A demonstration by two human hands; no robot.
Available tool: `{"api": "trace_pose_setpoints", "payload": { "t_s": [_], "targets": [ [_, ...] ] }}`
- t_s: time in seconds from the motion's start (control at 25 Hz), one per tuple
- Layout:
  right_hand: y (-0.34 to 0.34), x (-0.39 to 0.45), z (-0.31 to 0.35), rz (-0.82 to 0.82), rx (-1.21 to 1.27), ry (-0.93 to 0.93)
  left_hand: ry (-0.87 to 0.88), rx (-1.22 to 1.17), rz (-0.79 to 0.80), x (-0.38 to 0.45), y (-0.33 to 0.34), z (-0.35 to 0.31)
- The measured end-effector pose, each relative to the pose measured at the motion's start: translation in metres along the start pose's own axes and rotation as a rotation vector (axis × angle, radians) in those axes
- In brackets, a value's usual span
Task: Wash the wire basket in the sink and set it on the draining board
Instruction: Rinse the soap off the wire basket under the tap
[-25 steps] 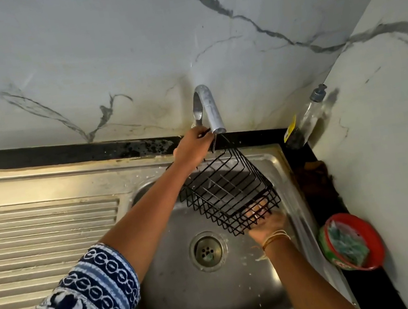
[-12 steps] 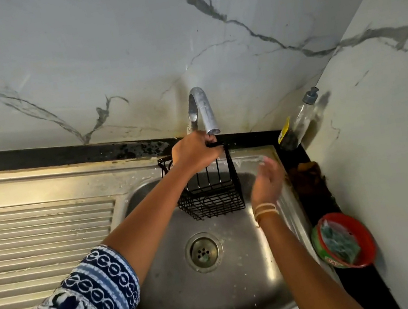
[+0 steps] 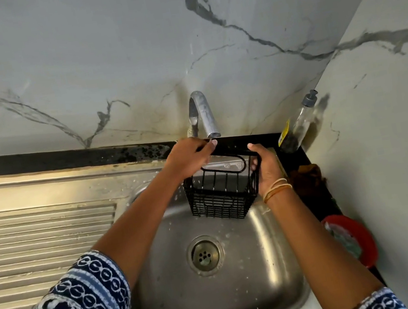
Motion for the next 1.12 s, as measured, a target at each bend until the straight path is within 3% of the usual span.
{"api": "trace_pose_setpoints", "payload": {
  "t_s": [0.12,0.2,0.4,0.48,0.56,0.64,0.76,0.92,1.0,1.12],
  "targets": [
    [-0.012,0.003,0.004,-0.027,0.047,0.047,-0.199,-0.560,0.115,-0.001,0.004,0.013],
    [-0.020,0.012,0.002,-0.049,0.094,0.095,-0.236,-0.631,0.165,0.000,0.015,0.022],
    [-0.019,0.004,-0.013,-0.045,-0.024,0.145,-0.486,-0.602,-0.068,-0.002,0.024,0.026],
    [-0.007,0.003,-0.008,-0.056,-0.350,-0.008,-0.545,-0.581,-0.149,-0.005,0.024,0.033],
    [0.007,0.001,0.001,-0.055,-0.709,-0.284,-0.556,-0.574,-0.185,-0.007,0.021,0.037],
    [0.020,-0.002,0.004,0.039,-0.849,-0.429,-0.558,-0.559,-0.196,-0.008,0.021,0.038],
    [0.037,-0.012,-0.002,0.168,-1.013,-0.502,-0.523,-0.403,-0.251,-0.010,0.016,0.027],
    [0.055,-0.028,0.007,0.328,-0.984,-0.653,-0.476,-0.206,-0.262,-0.008,0.009,0.013],
    [0.062,-0.029,0.012,0.386,-0.980,-0.596,-0.463,-0.113,-0.258,-0.009,0.012,0.009],
    [0.052,-0.016,0.017,0.144,-0.653,-0.465,-0.347,-0.003,-0.227,-0.014,0.019,0.002]
  ]
}}
Point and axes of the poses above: each hand's wrist, its own x-axis towards the middle knuckle, its own y-axis out of the palm, z = x × y, the point moved 1 cm from there along x, towards the middle knuckle, and after that the axes turned 9 degrees about -y, right-handed, at the moved point
